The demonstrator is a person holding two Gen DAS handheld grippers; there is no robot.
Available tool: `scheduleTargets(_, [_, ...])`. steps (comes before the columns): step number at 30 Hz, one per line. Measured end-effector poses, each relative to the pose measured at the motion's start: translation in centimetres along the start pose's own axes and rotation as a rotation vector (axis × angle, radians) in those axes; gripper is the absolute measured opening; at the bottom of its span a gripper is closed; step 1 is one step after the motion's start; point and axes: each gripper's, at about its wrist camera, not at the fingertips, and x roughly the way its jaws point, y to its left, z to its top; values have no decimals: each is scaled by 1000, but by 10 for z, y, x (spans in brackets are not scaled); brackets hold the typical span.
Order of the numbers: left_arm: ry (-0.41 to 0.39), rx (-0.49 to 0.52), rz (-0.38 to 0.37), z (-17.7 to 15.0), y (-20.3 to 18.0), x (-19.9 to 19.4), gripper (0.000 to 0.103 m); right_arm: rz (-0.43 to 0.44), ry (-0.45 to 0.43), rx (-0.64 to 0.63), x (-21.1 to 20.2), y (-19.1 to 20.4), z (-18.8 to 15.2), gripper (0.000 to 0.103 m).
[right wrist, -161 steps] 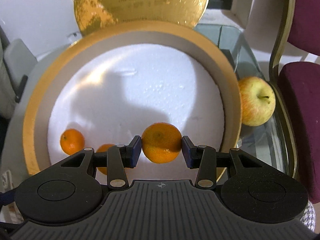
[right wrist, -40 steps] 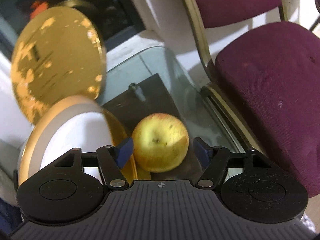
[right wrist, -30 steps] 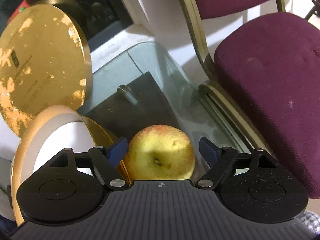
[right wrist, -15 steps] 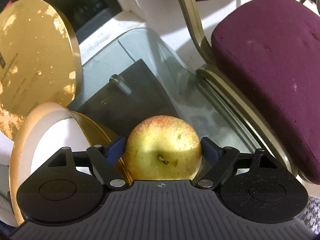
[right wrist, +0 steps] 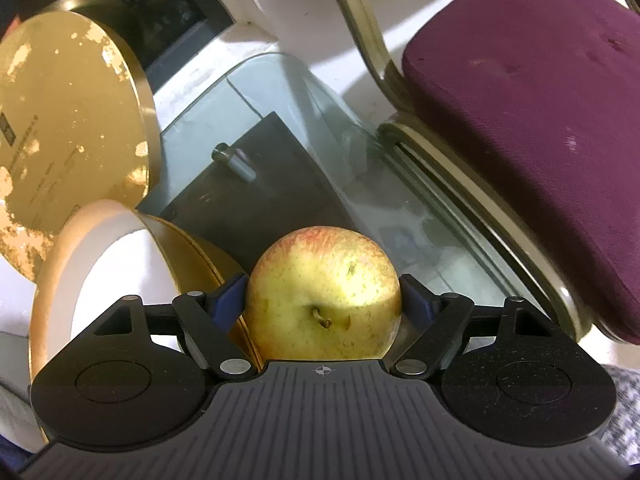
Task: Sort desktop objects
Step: 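Carry the apple with the right gripper over the box foam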
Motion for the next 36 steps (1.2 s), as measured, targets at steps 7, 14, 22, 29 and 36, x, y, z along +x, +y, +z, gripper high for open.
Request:
scheduleTargets(7, [-18, -21, -8, -7, 15, -23, 102, 12, -56, -39, -51, 0, -8, 81])
scheduleTargets(14, [-52, -56, 51, -3, 49, -55, 102, 60, -94, -165, -100, 44, -24, 81])
scheduleTargets(22, [-51, -118, 90, 5, 83, -64, 102, 127, -45, -309, -102, 109, -50, 81])
scheduleTargets(29, [-43, -122, 91, 15, 95, -60, 102, 133, 10, -410, -84, 150, -70, 81])
scheduleTargets(36, [-22, -111, 83, 20, 97, -51, 102, 119, 50, -500, -57, 179, -79, 81])
